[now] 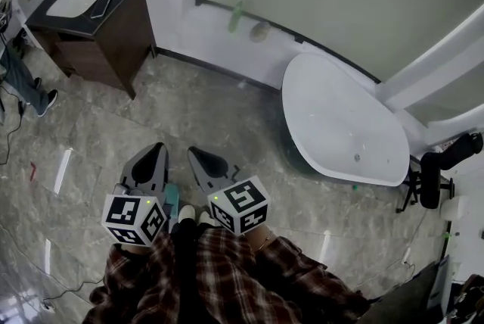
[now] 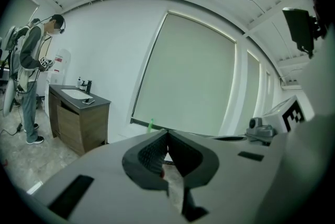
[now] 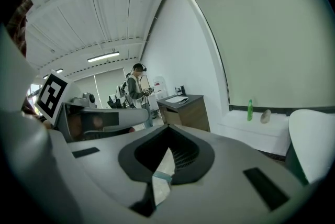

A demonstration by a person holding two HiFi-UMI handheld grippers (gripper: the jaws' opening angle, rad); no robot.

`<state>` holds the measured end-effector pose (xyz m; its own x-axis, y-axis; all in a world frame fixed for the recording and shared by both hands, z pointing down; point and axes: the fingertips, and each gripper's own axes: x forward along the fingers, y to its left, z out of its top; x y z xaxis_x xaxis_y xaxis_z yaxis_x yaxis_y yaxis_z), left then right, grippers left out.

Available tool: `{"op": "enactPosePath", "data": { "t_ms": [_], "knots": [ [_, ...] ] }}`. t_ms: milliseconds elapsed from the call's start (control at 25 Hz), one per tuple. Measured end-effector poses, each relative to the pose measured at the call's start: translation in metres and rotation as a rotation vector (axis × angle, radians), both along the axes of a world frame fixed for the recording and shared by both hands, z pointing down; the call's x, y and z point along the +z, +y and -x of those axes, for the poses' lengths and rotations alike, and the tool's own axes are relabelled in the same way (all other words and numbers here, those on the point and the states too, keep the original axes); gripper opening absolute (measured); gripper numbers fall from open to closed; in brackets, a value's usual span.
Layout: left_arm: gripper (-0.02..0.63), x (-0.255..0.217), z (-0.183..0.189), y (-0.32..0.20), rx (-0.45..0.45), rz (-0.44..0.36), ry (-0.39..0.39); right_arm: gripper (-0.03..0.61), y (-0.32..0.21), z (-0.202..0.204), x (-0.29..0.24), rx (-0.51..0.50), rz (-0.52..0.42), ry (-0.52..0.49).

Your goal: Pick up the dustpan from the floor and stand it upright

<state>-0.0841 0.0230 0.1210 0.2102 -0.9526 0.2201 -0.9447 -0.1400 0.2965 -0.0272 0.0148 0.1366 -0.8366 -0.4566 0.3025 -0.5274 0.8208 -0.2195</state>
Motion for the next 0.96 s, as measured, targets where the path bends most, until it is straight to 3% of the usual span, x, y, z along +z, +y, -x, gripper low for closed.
{"op": "enactPosePath", "data": {
  "t_ms": [480, 960],
  "knots": [
    [0.011, -0.002, -0.004, 0.002, 0.021, -0.020, 0.005, 0.011, -0.001, -0.013, -0.009, 0.035, -0.008, 0.002],
    [0.011, 0.005, -0.030, 0.006, 0.069, -0.014, 0.024, 0.011, 0.004, -0.039, -0.009, 0.068, -0.018, 0.024]
  ]
}}
